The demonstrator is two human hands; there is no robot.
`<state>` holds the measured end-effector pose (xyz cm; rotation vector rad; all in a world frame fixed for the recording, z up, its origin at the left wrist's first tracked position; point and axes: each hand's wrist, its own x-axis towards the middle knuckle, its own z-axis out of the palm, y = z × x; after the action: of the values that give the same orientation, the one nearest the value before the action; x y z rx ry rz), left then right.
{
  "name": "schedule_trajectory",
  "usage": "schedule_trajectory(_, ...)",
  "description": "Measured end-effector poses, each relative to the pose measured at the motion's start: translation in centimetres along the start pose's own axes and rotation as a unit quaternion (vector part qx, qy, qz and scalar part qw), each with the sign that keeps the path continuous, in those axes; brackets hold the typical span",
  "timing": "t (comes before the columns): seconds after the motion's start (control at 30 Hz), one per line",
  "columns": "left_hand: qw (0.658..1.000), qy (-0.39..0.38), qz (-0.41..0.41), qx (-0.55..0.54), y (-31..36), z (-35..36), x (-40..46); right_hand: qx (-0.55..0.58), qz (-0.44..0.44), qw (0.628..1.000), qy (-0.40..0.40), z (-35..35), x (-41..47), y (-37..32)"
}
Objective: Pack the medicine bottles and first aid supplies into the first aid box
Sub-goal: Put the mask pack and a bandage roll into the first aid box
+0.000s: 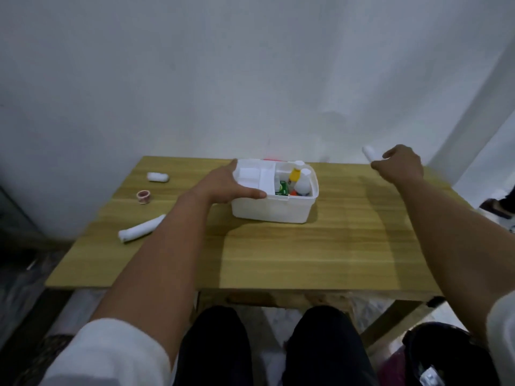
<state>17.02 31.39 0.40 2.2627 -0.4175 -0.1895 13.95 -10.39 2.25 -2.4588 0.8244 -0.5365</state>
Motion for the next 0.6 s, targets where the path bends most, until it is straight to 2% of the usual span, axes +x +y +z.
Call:
schedule_trajectory(0.17, 0.999, -0.013, -0.033, 0.011, 0.2, 0.0, -0.1, 0.120, -0.052, 0.991, -0.013, -1.9, -2.0, -4.7)
schedule_trajectory(0.27, 0.999, -0.014, -0.041, 0.018, 0.1, 0.0, 0.1, 0.210, -0.074, 0.972, -0.075, -2.9, -2.6, -7.6)
schedule_trajectory(0.37, 0.999, -0.011, -0.036, 0.014, 0.2, 0.2, 0.2, 0.267, -0.101, 0.943, -0.169, -3.6, -4.8, -10.4)
schedule_trajectory(0.47, 0.999, -0.019, -0.033, 0.012, -0.1, 0.3, 0.5, 0.278, -0.141, 0.917, -0.249, -3.6, -7.2, -12.5)
schedule_trajectory(0.6, 0.999, -0.024, -0.044, 0.016, -0.5, 0.3, 0.8, 0.201, -0.205, 0.913, -0.289, -2.2, -9.2, -13.3)
